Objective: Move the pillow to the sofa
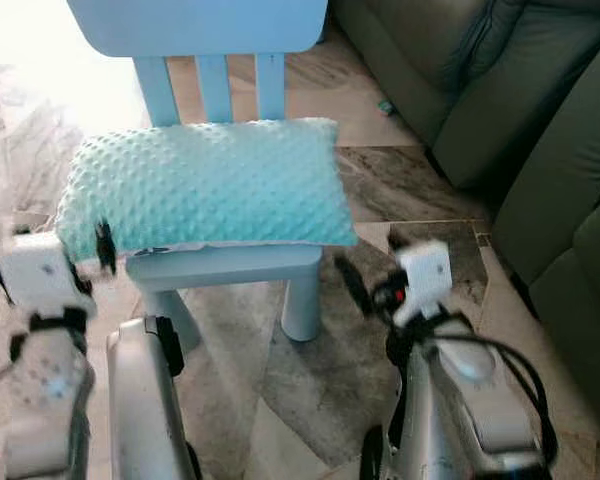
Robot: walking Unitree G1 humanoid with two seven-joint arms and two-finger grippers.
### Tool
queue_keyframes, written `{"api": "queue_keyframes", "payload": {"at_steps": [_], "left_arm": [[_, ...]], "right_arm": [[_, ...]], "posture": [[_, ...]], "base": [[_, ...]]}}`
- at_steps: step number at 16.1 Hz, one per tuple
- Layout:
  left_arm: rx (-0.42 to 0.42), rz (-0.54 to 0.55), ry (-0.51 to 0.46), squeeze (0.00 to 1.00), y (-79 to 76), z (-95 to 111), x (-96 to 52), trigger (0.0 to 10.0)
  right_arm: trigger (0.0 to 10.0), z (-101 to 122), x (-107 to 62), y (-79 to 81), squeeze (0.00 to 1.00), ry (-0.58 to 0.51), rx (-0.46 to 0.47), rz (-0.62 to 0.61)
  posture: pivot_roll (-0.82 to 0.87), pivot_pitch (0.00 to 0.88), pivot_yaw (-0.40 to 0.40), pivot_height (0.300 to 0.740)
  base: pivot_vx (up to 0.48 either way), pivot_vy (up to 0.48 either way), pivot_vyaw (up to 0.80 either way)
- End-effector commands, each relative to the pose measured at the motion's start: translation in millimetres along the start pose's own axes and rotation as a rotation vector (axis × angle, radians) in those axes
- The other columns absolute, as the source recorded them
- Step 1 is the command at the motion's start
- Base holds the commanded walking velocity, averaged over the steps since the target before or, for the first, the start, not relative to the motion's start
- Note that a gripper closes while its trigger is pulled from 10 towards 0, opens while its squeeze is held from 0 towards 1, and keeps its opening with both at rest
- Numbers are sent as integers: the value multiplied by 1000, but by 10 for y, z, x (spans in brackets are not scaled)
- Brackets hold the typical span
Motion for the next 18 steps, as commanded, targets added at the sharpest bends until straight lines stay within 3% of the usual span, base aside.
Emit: {"api": "queue_keyframes", "payload": {"at_steps": [1,2,4,5,9,13,15,17,18], "left_arm": [[9,38,21,0,136,-21,35,10000],[12,100,54,0,336,-104,155,10000],[-18,169,108,0,552,-238,346,10000],[-55,169,118,0,566,-263,483,10000],[-210,126,49,0,436,-4,945,10000],[-284,16,62,0,143,20,1156,10000],[-329,21,84,0,120,1,1211,10000],[-361,37,100,0,189,-31,1243,10000],[-383,38,122,0,208,-67,1251,10000]], "right_arm": [[10000,91,18,24,0,-24,15,14],[10000,191,105,106,0,-51,-18,70],[10000,278,230,180,0,-78,-40,132],[10000,348,312,188,0,-97,-21,154],[10000,665,589,117,0,-184,-21,149],[10000,736,795,43,0,-203,-6,117],[10000,794,880,-109,0,-209,-27,77],[10000,864,950,-472,0,-195,36,-33],[10000,891,957,-555,0,-196,42,-57]], "posture": [[-81,216,-54,308],[-84,220,-53,308],[-85,228,-54,308],[-71,235,-56,308],[-71,249,-58,308],[-79,274,-56,308],[-74,295,-52,308],[-68,319,-48,308],[-66,327,-47,308]], "base": [[0,0,0],[0,0,0],[0,0,0],[0,0,0],[0,0,0],[0,0,0],[0,0,0],[0,0,0],[0,0,0]]}}
Point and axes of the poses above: a point about 5 cm out from each wrist's last joint towards the gripper, its own x axis pointing out of the wrist towards the gripper, its own z axis along the axis of the wrist's last joint, y = z × x, the point moved 5 cm from there along x, pointing out of the wrist towards the gripper, and after that the axes turned 8 degrees about x, right-handed, at the moved point
